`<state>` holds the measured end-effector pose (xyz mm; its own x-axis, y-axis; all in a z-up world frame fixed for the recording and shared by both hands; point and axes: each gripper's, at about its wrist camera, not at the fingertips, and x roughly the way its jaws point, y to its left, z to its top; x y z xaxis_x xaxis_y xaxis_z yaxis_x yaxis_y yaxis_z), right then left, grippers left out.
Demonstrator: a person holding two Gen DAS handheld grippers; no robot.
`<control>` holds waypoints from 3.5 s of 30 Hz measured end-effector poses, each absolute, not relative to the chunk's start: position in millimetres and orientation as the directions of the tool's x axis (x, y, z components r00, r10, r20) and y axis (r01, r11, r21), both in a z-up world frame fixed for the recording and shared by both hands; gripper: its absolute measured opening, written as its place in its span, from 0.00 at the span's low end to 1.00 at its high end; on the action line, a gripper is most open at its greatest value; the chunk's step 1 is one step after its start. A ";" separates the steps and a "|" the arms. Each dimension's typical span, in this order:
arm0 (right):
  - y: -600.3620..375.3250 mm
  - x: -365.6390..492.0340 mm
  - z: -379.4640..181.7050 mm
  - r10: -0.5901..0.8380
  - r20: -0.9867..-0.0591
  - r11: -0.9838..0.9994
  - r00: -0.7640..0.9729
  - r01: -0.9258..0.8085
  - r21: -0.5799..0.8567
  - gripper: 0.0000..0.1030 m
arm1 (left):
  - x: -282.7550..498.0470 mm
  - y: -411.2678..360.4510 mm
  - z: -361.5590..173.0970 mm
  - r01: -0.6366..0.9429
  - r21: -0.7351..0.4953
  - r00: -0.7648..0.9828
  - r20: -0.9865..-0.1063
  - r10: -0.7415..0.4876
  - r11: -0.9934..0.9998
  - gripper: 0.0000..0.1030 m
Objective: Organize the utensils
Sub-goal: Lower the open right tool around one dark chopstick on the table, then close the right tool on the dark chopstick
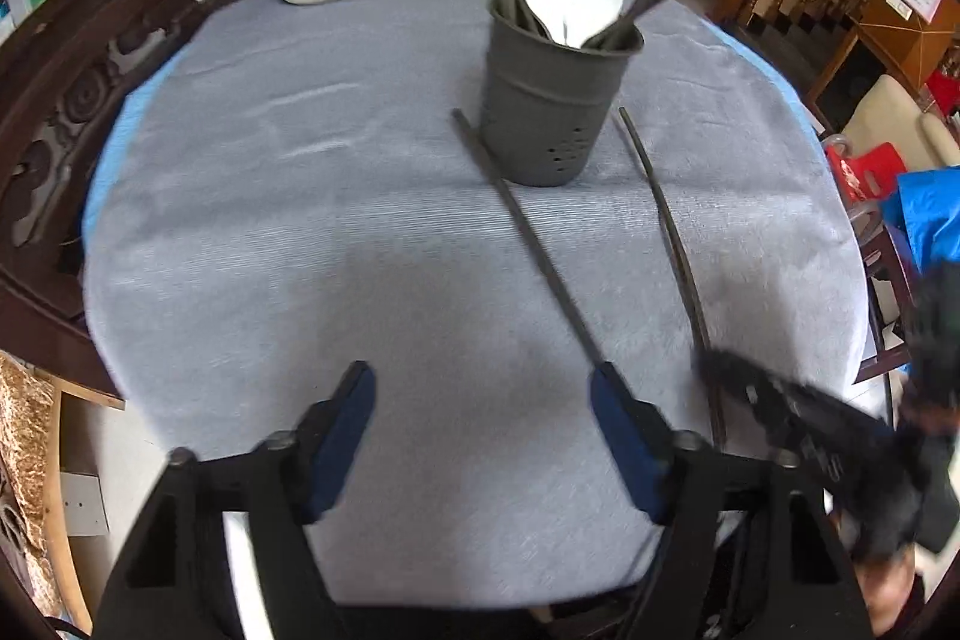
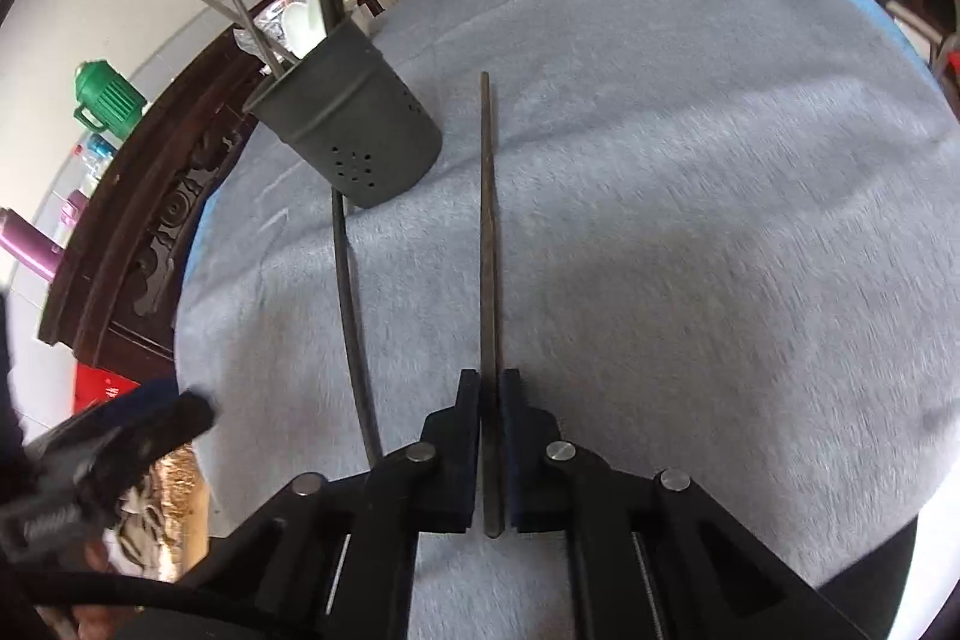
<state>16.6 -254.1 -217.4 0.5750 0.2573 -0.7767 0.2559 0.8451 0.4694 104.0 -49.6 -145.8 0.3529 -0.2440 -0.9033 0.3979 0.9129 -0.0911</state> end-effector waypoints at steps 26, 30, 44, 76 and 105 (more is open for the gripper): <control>-264.7 -24.7 -224.9 0.409 -0.712 0.758 0.571 0.222 0.613 0.12 | 121.2 -42.2 -183.7 0.420 -0.140 0.313 -0.905 -0.288 0.897 0.06; -266.5 -25.1 -224.8 0.412 -0.705 0.746 0.577 0.231 0.625 0.15 | 111.1 -28.3 -184.9 0.424 -0.180 0.299 -0.897 -0.325 0.887 0.06; -259.9 -18.7 -218.6 0.369 -0.730 0.784 0.575 0.228 0.577 0.16 | 89.4 -9.0 -173.5 0.405 -0.220 0.269 -0.899 -0.346 0.887 0.07; -299.6 136.5 -208.7 0.199 -0.860 0.862 0.469 0.333 0.381 0.14 | 195.2 -85.5 -177.2 0.399 -0.025 0.380 -0.905 -0.190 0.916 0.32; -277.9 157.1 -210.0 0.084 -0.908 0.946 0.411 0.253 0.202 0.13 | 185.8 -114.0 -182.6 0.426 0.058 0.423 -0.895 -0.142 0.903 0.49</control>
<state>157.1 -277.9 -210.0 0.4110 0.0837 -0.9078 0.2534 0.9460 0.2019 185.8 -114.0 -182.6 0.4232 -0.1421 -0.8948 0.4263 0.9027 0.0583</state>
